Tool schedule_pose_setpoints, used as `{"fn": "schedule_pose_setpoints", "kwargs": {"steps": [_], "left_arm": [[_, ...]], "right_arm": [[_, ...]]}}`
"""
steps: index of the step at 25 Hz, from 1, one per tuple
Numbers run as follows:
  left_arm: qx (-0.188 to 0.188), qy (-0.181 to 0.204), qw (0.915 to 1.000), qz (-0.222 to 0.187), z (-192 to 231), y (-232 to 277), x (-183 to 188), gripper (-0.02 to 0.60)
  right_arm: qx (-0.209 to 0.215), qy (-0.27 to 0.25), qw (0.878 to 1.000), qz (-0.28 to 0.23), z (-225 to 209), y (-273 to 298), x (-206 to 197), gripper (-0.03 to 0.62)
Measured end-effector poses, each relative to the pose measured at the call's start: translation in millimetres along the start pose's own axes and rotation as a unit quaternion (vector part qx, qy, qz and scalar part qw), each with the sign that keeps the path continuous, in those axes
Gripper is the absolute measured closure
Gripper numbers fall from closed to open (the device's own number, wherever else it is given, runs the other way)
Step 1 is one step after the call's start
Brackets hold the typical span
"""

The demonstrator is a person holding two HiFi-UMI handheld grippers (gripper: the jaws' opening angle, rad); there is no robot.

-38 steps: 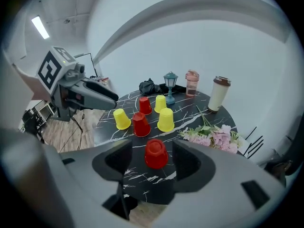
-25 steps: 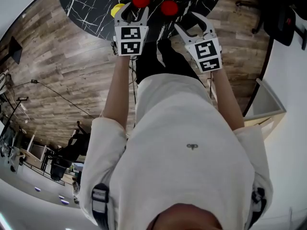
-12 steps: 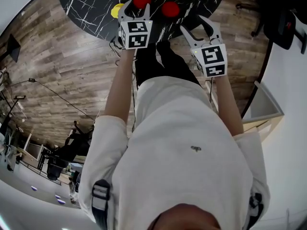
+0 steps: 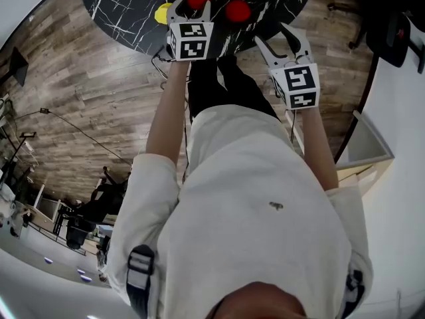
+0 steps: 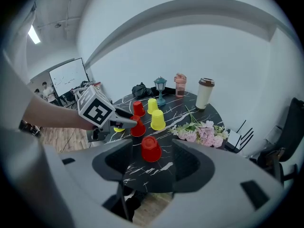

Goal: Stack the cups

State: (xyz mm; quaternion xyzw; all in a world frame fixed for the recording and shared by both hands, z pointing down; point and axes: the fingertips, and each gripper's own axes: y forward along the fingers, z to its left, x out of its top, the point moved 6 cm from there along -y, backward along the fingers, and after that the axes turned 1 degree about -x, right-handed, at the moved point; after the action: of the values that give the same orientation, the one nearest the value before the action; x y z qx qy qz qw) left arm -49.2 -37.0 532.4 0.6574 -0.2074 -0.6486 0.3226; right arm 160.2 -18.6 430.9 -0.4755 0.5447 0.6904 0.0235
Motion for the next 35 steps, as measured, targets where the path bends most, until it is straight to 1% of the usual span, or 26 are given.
{"fn": "schedule_pose_setpoints", "kwargs": {"steps": [8,16,23,29,35], "left_arm": [[-0.003,0.016,0.9999,-0.003,-2,-1,2,0.385],[-0.024,0.022,0.9995,-0.006,-15,-9,2,0.385],[-0.031,0.035,0.9989,-0.002,-27,-17,-4,0.385],[-0.036,0.035,0.9987,0.007,-36,-20,-13,0.385],[-0.042,0.037,0.9984,0.006,-43,-23,-19,0.385]], "right_arm": [[-0.001,-0.001,1.0,-0.002,2,-3,2,0.336],[0.005,0.001,1.0,-0.008,4,-6,3,0.336],[0.008,0.0,1.0,-0.012,4,-8,1,0.337],[0.011,0.003,1.0,-0.013,5,-10,-3,0.338],[0.018,0.003,1.0,-0.012,8,-10,-6,0.339]]}}
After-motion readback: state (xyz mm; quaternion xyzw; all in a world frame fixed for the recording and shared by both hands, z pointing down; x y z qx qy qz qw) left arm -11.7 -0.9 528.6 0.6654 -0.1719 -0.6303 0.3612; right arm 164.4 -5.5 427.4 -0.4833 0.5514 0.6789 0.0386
